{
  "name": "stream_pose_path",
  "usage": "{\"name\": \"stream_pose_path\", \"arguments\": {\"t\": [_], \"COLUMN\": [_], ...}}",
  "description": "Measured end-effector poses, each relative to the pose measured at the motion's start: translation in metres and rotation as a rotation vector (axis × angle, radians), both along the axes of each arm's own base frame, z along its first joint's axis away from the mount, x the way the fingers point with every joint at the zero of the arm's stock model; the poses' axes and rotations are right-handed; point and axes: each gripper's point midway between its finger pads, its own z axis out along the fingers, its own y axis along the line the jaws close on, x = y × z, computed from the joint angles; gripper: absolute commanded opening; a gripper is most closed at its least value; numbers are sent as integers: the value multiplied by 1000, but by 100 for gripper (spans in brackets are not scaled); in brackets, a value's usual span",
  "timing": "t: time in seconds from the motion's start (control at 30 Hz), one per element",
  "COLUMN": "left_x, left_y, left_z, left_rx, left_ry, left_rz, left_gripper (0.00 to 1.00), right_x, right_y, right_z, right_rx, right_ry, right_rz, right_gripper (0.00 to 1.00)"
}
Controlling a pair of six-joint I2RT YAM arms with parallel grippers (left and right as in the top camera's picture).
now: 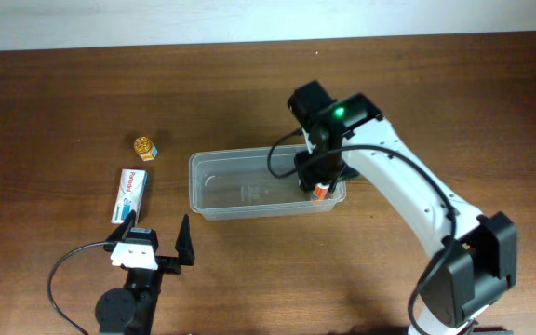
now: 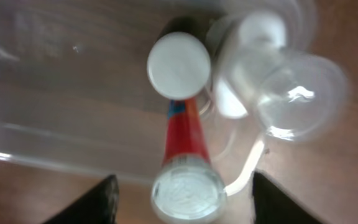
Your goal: Pack container
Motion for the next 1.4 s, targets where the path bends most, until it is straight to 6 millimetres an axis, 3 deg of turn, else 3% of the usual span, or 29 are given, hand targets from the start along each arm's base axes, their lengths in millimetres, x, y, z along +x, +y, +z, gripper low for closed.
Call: {"name": "stream_pose_path", "arguments": {"t": [0.17, 0.33, 0.47, 0.67, 0.73, 0.93, 1.07, 1.23, 1.3, 1.4], "left_x": [0, 0, 0, 0, 0, 1, 1, -6, -8, -8], "left_y": [0, 0, 0, 0, 0, 5, 4, 3, 6, 15], "left_z": [0, 0, 0, 0, 0, 2, 1, -1, 12, 46], "left_rx": [0, 0, 0, 0, 0, 1, -3, -71, -81, -94], "left_ry": [0, 0, 0, 0, 0, -8, -3, 112, 164, 230], "left_rz": [0, 0, 0, 0, 0, 27, 24, 23, 38, 78], "left_gripper": [99, 99, 99, 99, 99, 99, 99, 99, 99, 99], "right_x": [7, 10, 25, 39, 37, 23, 16, 13, 13, 13], "right_y": [0, -18, -64, -164, -207, -274, -293, -301, -301, -301], "right_z": [58, 111, 137, 139, 139, 139, 139, 139, 139, 139], "right_rx": [18, 45, 56, 18, -1, -21, -23, -22, -21, -18], "right_ry": [-68, -133, -190, -206, -210, -211, -211, -210, -210, -209], "right_rz": [-10, -49, -185, -477, -597, -787, -843, -869, -868, -867], "right_gripper": [99, 98, 98, 98, 98, 98, 98, 99, 98, 98]}}
